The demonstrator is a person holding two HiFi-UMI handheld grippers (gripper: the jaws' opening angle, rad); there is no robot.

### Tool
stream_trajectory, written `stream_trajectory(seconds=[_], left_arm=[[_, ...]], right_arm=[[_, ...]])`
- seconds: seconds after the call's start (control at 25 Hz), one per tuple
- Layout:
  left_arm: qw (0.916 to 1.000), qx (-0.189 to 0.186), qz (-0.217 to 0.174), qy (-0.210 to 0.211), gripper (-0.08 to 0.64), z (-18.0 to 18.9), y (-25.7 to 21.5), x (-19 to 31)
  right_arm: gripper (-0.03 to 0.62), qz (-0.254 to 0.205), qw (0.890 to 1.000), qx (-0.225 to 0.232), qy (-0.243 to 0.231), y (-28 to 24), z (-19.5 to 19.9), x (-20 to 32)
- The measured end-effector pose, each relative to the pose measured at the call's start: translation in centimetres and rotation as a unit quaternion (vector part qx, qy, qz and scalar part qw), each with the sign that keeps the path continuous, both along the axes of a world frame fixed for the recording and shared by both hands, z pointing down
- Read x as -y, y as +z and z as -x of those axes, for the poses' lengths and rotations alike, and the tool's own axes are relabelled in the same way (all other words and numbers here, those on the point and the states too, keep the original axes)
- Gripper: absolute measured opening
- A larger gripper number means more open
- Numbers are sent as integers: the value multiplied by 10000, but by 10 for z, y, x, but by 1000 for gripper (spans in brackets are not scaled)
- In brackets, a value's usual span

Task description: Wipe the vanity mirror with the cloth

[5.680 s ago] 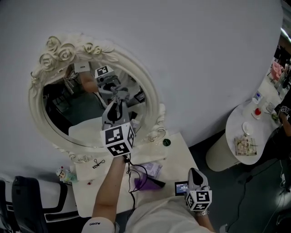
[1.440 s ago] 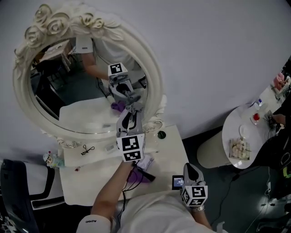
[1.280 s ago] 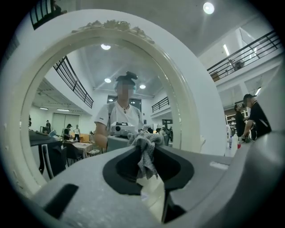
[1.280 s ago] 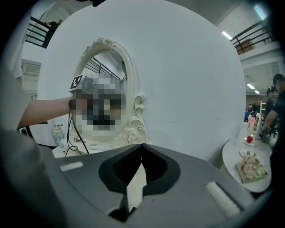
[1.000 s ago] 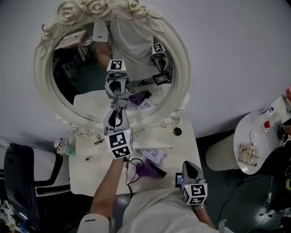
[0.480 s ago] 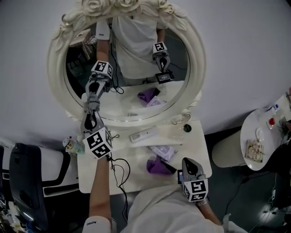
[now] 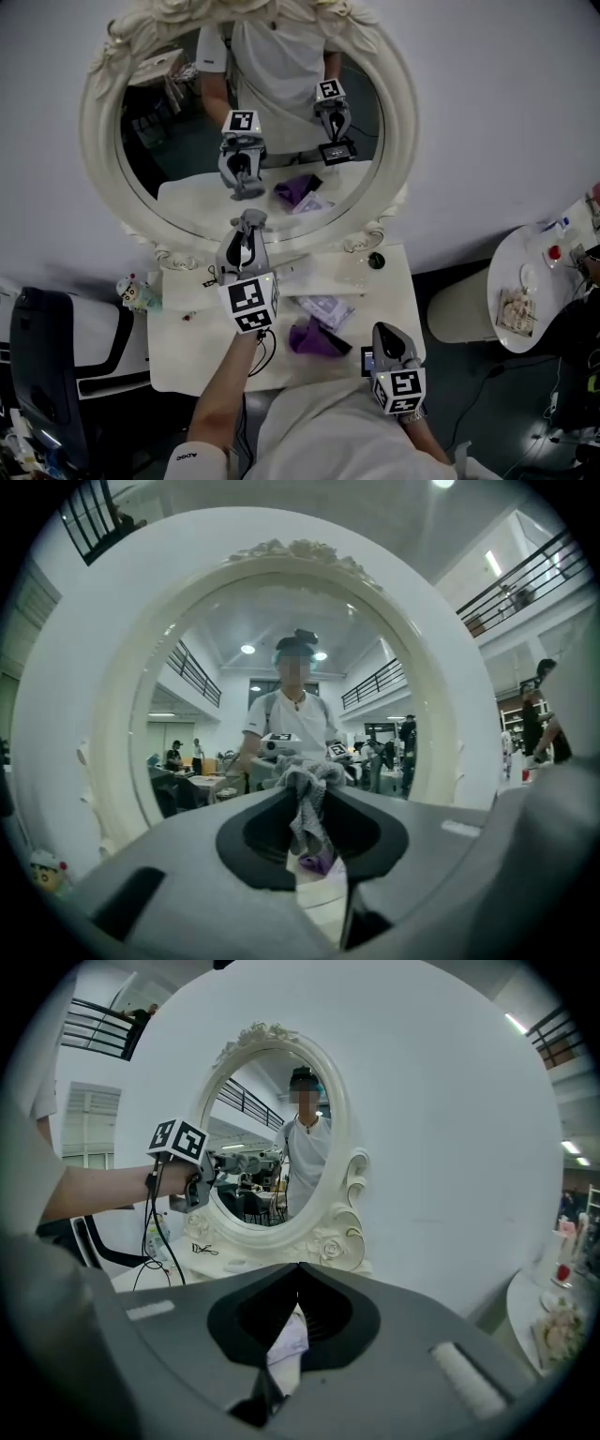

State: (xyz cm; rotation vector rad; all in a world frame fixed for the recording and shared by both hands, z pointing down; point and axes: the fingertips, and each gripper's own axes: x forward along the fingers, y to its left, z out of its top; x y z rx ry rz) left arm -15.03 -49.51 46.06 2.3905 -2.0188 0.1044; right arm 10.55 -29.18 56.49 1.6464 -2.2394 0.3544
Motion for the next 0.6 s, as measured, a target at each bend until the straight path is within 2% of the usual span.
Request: stream_trajectory(seconds=[0.16, 0.32, 0.48, 0.6], left_arm=[[9983, -45, 62, 585, 78, -83, 13, 8], [9956, -273, 102, 894, 78, -138, 20, 14], [9949, -352, 103, 942, 78, -158, 26, 24], [9965, -418, 69, 719, 78, -144, 27, 29]], right_arm=[[8, 46, 9998, -79, 158, 1, -27, -1], [8, 79, 9989, -149, 430, 1, -58, -6], [8, 139, 9975, -233, 647, 3, -80, -11], [8, 193, 9969, -268, 717, 5, -90, -11]])
